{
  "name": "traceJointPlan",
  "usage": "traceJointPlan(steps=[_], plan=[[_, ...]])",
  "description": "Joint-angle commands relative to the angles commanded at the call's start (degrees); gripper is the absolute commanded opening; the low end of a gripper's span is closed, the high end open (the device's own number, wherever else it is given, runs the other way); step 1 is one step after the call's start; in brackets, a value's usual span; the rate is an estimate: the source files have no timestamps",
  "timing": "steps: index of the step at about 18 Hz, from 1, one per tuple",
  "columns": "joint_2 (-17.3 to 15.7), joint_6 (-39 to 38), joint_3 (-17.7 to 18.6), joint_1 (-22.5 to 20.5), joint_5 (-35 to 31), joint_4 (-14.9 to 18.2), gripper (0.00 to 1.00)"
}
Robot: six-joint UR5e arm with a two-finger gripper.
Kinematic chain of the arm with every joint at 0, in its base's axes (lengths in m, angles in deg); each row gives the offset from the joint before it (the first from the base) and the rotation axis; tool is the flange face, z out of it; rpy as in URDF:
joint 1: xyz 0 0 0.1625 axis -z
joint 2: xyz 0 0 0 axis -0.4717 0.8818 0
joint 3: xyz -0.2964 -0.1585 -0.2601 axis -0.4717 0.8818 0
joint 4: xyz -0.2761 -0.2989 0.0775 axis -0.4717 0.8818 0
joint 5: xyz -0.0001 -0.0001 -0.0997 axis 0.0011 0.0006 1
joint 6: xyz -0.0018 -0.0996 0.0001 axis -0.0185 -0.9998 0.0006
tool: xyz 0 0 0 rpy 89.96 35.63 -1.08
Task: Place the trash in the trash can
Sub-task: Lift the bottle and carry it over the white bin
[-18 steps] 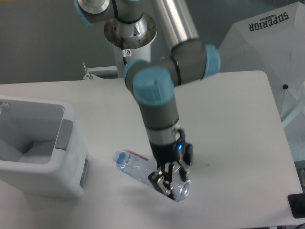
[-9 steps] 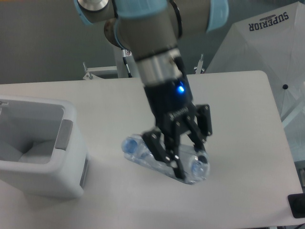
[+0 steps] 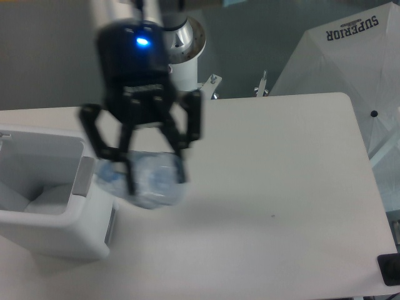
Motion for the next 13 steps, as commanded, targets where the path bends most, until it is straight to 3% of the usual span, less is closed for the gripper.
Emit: traceJointPlan(steps=[3, 13], plan=[[0.0, 0.0, 3.08, 4.75, 0.0, -0.09, 0.61], [0.27, 0.0, 9.94, 7.04, 0.0, -0.09, 0.61]])
